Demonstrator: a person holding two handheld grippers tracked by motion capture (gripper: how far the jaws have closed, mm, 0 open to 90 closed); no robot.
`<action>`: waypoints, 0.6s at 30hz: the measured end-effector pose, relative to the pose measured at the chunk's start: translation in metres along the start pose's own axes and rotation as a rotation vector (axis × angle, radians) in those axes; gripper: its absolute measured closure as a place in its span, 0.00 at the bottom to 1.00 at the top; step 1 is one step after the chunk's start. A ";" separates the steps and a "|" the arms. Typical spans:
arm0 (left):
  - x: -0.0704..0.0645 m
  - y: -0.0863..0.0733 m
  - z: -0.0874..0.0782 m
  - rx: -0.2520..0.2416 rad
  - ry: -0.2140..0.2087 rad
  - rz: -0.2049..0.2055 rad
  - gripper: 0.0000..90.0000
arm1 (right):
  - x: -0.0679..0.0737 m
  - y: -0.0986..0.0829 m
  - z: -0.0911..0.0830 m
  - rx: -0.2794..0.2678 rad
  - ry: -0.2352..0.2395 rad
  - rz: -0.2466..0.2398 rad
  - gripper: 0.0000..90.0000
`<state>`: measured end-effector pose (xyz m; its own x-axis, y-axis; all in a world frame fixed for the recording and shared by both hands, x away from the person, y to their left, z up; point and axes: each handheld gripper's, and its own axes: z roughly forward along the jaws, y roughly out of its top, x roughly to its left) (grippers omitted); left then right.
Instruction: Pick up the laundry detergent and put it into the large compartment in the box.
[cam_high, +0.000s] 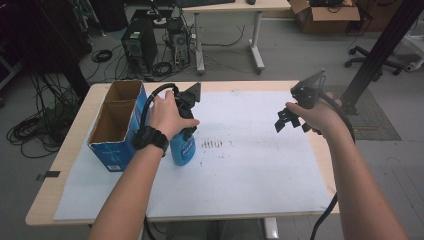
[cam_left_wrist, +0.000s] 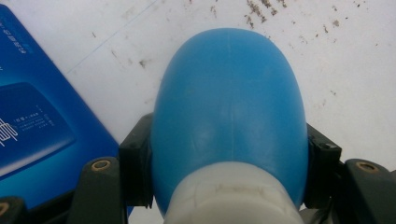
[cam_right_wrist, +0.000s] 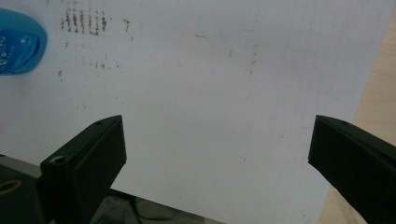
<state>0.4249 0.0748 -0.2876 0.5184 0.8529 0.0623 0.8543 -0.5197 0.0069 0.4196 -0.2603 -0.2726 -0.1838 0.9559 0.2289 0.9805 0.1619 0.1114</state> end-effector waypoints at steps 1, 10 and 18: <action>0.000 0.000 0.000 0.001 0.000 0.000 0.41 | 0.000 0.000 0.000 0.001 0.001 -0.001 0.05; 0.000 0.001 0.000 0.007 0.000 0.000 0.41 | 0.001 0.001 0.000 0.001 0.002 0.001 0.05; 0.001 0.001 -0.001 0.004 -0.003 -0.004 0.41 | 0.002 0.001 -0.001 0.001 0.001 -0.003 0.05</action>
<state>0.4259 0.0749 -0.2870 0.5151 0.8550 0.0596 0.8565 -0.5162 0.0032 0.4201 -0.2581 -0.2715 -0.1868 0.9552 0.2295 0.9800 0.1649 0.1115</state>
